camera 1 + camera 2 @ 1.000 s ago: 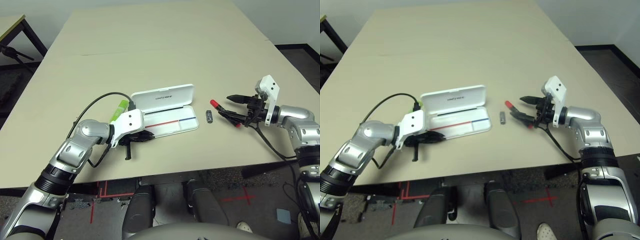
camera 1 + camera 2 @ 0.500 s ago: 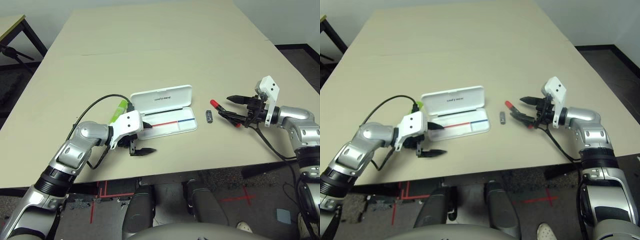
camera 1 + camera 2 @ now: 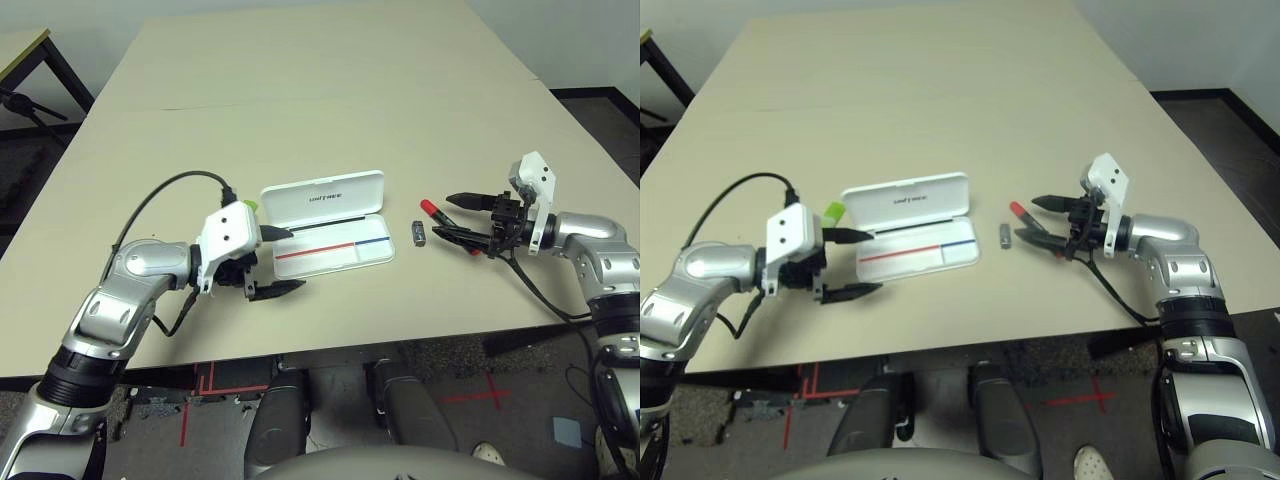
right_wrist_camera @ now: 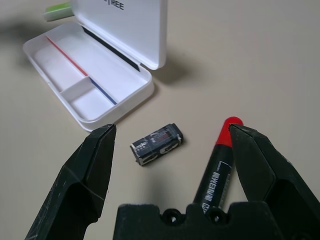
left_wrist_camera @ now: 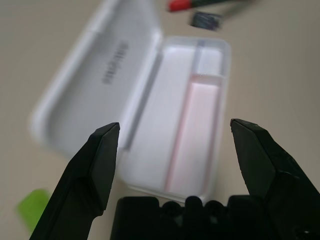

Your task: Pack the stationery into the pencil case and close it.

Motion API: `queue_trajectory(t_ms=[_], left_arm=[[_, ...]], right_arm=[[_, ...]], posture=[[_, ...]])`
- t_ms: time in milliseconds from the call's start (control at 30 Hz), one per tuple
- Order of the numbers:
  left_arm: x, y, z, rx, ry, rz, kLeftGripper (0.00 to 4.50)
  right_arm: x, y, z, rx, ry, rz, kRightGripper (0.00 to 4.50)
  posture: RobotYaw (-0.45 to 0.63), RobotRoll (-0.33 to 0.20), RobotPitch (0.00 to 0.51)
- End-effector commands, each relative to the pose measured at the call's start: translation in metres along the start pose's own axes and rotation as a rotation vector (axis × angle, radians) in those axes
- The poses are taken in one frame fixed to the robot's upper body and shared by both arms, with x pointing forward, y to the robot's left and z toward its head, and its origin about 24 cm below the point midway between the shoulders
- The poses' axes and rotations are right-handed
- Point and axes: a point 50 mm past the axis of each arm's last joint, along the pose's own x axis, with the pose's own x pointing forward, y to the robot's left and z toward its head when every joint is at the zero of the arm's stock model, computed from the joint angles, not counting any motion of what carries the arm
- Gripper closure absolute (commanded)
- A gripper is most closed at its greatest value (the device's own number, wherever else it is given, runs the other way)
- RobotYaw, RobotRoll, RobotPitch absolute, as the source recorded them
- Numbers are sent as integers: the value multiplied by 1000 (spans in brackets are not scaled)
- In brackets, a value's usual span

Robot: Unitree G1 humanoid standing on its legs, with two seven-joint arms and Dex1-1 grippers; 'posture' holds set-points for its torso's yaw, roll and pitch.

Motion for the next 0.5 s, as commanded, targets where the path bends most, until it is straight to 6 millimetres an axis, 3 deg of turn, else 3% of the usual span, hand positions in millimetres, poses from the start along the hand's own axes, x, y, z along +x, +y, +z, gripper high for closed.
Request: queue_trajectory(t_ms=[33, 200, 500], left_arm=[[-19, 13, -4, -85, 8, 175, 40], [-31, 14, -14, -135, 52, 278, 40], [-29, -1, -19, -127, 11, 242, 40]], right_arm=[[1, 9, -2, 9, 1, 68, 0], [4, 20, 2, -18, 3, 142, 0], [8, 20, 6, -34, -14, 133, 0]], posture=[[-39, 0, 152], [-19, 0, 152], [-16, 0, 145]])
